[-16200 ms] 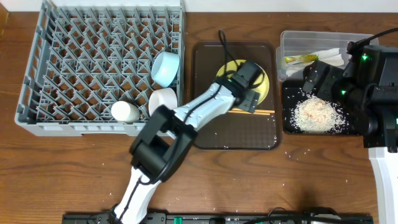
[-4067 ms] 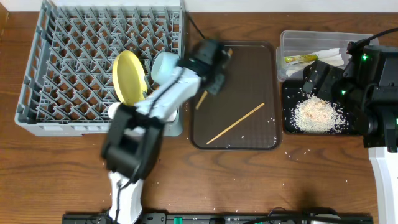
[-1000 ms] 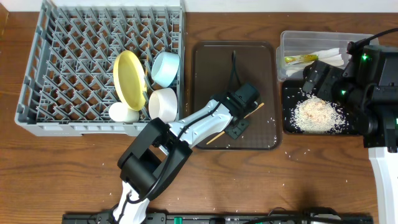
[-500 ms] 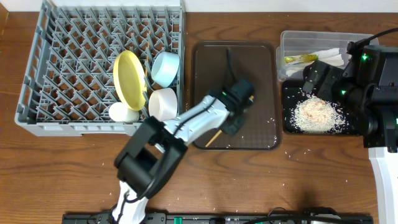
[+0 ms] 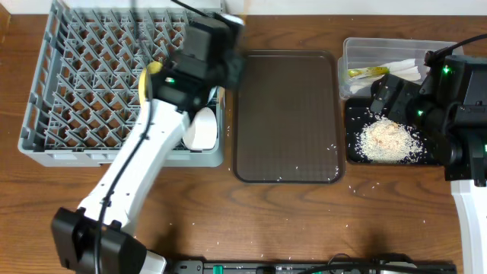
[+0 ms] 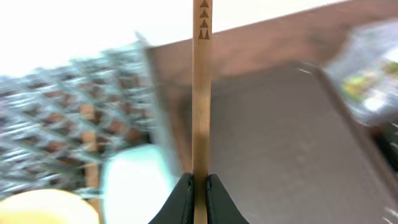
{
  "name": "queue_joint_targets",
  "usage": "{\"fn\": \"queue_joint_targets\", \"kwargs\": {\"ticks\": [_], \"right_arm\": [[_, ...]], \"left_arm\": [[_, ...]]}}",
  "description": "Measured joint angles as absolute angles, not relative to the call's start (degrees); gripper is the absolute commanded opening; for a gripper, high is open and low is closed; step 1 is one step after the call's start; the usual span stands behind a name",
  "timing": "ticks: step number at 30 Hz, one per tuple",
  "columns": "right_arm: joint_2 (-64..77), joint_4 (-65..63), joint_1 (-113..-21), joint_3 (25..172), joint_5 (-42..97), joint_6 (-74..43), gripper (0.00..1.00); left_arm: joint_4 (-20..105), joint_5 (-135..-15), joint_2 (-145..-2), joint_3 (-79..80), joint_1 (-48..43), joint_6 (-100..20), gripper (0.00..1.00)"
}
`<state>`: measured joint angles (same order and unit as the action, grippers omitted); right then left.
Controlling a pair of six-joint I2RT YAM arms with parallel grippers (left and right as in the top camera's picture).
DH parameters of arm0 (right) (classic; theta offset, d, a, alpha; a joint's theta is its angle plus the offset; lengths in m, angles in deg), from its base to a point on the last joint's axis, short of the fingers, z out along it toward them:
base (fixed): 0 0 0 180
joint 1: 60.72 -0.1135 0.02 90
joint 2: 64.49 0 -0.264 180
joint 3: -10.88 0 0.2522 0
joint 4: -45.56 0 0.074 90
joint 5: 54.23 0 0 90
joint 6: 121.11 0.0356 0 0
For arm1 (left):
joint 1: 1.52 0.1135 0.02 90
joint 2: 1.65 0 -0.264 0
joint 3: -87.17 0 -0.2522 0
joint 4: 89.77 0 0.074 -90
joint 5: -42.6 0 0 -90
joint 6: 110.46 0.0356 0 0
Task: Sort waste into correct bins and load items into the dishwasher
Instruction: 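Carry the second chopstick left and place it into the dish rack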
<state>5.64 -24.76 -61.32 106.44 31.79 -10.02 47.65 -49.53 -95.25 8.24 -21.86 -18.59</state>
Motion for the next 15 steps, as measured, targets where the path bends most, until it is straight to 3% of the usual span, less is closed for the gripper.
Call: {"fn": "queue_joint_targets", "kwargs": {"ticks": [15], "right_arm": [[5.6,-24.8,-61.3,106.4,31.8,-10.0,0.99]], "left_arm": [[61.9,-40.9,-108.3,8.1,-11.2,-10.5,0.08]]}}
